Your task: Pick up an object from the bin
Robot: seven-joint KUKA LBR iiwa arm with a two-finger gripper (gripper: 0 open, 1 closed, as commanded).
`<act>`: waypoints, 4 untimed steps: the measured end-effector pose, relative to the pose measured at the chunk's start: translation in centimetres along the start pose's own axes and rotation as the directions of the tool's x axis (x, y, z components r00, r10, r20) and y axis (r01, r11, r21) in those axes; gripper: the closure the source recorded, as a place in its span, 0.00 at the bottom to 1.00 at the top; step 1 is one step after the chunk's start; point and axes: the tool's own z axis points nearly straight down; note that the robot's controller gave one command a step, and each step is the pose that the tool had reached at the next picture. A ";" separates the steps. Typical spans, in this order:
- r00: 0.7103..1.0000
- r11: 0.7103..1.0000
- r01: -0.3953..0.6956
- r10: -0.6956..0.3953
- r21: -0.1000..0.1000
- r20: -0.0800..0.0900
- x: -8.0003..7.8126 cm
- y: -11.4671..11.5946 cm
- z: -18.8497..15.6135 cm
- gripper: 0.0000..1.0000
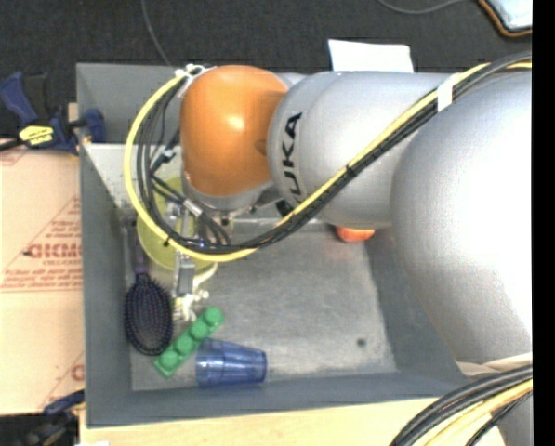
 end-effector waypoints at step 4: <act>1.000 1.000 -0.022 0.022 -0.007 0.000 -2.6 -3.1 10.1 0.00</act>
Offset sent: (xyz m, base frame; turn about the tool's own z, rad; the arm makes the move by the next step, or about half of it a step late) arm 0.0272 -0.0338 -0.1074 0.0510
